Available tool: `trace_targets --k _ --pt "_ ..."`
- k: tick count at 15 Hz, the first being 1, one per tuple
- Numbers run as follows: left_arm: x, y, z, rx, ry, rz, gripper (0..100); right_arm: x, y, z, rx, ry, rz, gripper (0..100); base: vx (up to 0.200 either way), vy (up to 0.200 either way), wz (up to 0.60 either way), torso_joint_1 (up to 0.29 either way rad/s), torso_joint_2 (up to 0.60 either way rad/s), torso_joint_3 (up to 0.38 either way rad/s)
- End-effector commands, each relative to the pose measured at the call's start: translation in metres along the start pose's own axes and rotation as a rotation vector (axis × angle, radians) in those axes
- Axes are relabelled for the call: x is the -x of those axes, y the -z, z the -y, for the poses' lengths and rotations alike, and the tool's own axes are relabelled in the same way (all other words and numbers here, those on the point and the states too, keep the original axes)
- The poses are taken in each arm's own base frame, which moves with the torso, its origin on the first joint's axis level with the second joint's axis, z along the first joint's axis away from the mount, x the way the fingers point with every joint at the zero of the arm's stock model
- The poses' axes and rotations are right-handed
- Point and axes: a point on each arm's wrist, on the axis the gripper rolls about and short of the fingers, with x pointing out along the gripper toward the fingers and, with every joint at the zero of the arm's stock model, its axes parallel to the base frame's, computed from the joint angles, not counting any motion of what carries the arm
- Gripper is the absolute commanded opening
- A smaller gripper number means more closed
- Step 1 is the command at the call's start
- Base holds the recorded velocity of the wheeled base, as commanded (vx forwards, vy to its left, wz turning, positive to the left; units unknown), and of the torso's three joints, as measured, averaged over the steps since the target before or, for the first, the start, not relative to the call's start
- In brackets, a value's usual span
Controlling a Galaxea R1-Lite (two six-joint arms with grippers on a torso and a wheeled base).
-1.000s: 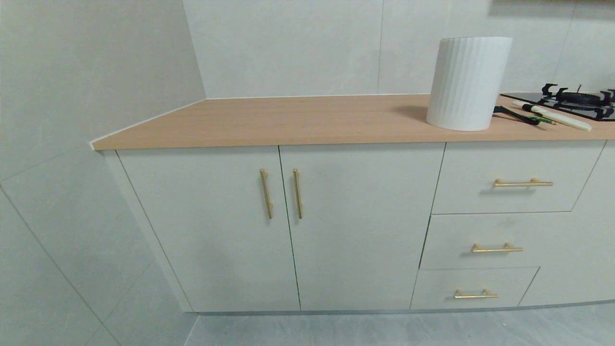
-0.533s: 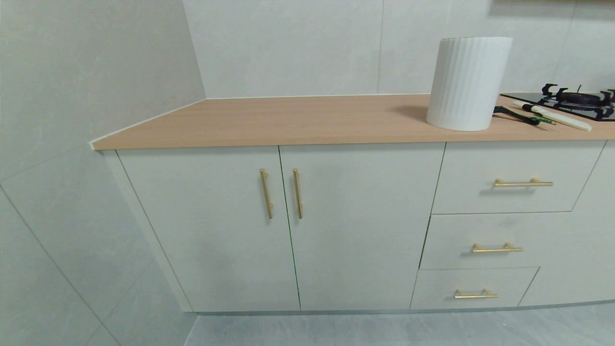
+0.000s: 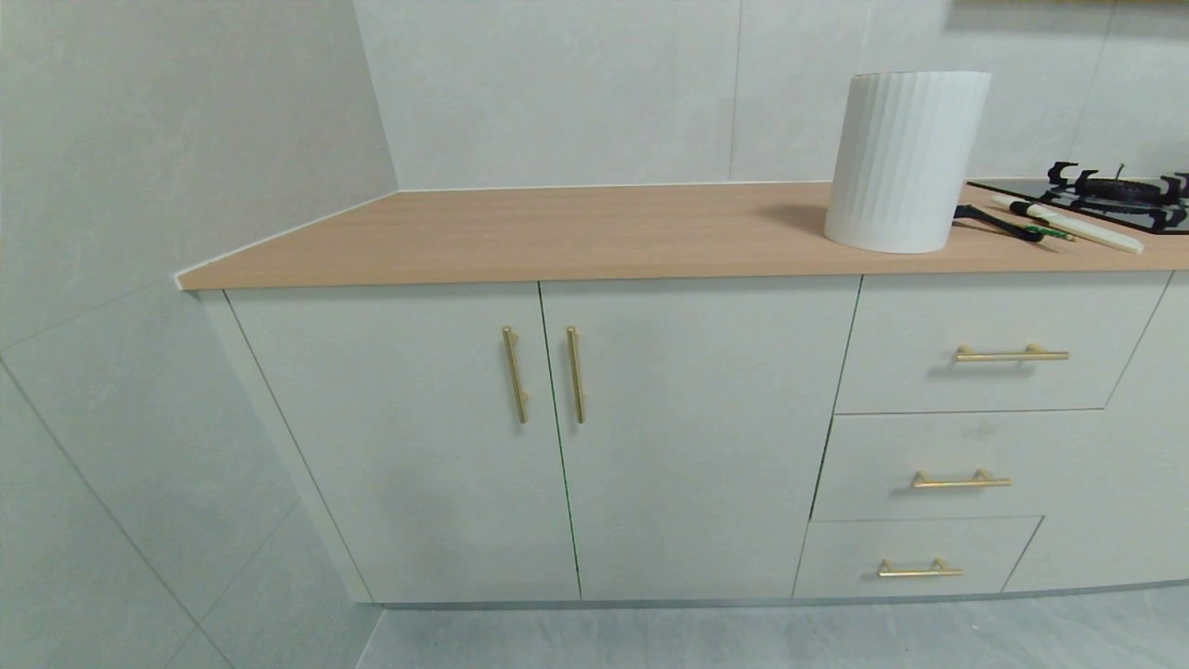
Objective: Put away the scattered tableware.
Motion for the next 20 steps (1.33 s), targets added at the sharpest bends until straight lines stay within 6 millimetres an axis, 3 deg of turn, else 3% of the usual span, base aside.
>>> trace_targets --k 1,20 --pt "0.0 0.0 0.0 -0.001 0.0 0.0 100 -0.0001 0.0 0.0 0.0 0.0 -0.002 100 0.0 0.0 0.0 0.0 0.0 0.0" --pt "0.0 0.0 0.0 -0.002 0.0 0.0 100 -0.0001 0.0 0.0 0.0 -0.001 -0.002 100 0.0 -0.2 0.0 0.002 0.0 0.003"
